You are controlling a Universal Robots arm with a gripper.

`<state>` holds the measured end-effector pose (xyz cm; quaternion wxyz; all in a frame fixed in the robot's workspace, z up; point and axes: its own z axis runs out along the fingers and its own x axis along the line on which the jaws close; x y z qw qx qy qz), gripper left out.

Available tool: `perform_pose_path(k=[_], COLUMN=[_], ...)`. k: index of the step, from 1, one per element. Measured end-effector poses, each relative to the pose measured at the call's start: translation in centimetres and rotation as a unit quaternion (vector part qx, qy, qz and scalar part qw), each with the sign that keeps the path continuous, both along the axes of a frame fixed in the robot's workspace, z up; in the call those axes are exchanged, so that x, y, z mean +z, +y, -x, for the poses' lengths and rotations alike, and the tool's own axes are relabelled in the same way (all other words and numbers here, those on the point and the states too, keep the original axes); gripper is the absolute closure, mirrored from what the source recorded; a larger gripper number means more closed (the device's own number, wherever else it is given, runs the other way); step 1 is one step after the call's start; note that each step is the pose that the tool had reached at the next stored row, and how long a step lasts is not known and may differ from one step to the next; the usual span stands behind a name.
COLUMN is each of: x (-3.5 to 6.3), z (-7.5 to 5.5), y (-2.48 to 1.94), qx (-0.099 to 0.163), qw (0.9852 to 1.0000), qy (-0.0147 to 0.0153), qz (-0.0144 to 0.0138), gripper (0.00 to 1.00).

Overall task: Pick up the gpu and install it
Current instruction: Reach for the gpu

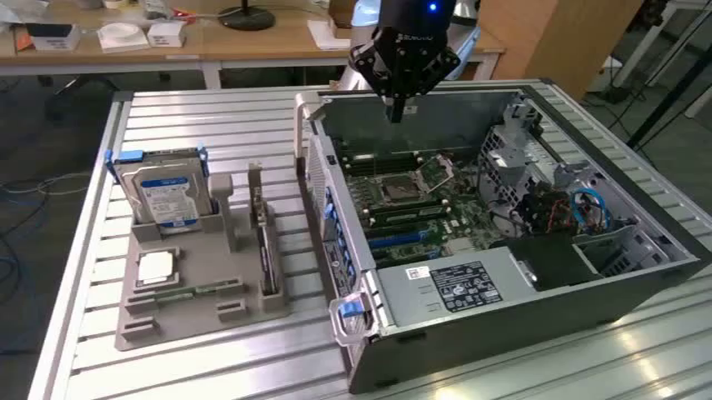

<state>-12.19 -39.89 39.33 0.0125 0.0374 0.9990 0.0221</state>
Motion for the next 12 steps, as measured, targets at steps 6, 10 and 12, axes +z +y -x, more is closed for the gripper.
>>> perform_pose_path(k=[6,10,12], x=[0.00,0.00,0.00], z=[0.00,0.00,0.02], y=[0.00,0.00,0.00], qx=[0.000,0.000,0.000], qw=[1.0000,1.0000,1.0000], qy=[0.0000,0.0000,0.0000], qz=[0.0000,0.0000,0.0000], gripper=[0.89,0.89,0.89])
